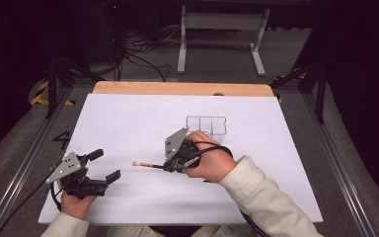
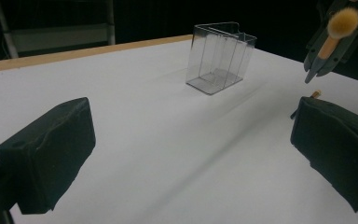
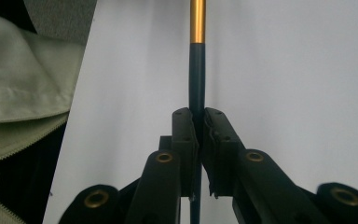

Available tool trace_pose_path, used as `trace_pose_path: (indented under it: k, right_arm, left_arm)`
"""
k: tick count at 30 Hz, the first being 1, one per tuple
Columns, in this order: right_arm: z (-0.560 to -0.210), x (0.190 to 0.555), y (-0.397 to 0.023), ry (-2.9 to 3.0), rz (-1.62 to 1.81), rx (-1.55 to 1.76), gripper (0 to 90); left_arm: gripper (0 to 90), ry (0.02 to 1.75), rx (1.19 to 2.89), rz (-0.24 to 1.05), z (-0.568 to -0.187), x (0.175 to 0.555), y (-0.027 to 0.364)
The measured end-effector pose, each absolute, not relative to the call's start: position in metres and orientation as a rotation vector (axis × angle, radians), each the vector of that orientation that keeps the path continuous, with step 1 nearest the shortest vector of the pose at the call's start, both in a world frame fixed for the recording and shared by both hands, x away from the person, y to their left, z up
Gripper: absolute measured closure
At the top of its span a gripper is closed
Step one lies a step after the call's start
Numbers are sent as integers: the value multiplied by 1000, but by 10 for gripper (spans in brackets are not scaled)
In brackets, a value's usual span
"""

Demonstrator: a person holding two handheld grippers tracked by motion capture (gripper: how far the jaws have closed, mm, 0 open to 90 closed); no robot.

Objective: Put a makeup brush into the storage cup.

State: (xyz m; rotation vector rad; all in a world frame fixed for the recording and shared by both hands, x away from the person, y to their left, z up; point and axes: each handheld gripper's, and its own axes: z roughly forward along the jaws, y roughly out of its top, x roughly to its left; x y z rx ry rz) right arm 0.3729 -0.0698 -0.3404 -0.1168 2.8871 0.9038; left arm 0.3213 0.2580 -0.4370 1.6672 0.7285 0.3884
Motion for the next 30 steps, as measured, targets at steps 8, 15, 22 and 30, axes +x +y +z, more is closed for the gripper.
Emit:
trace_pose_path:
  k: [8, 15, 22, 30]
  right_arm:
    - [-335, 373, -87, 2803, 1065, -28, 837]
    - [-333, 373, -100, 2728, 1198, 27, 837]
    - [-332, 373, -114, 2654, 1305, 92, 837]
    - [-332, 377, -131, 2575, 1417, 174, 837]
  left_arm:
    - [5, 730, 1665, 388, -437, 322, 257]
    - [5, 728, 1665, 390, -437, 321, 257]
    - [5, 728, 1666, 389, -437, 321, 257]
    - [5, 727, 1666, 388, -437, 322, 257]
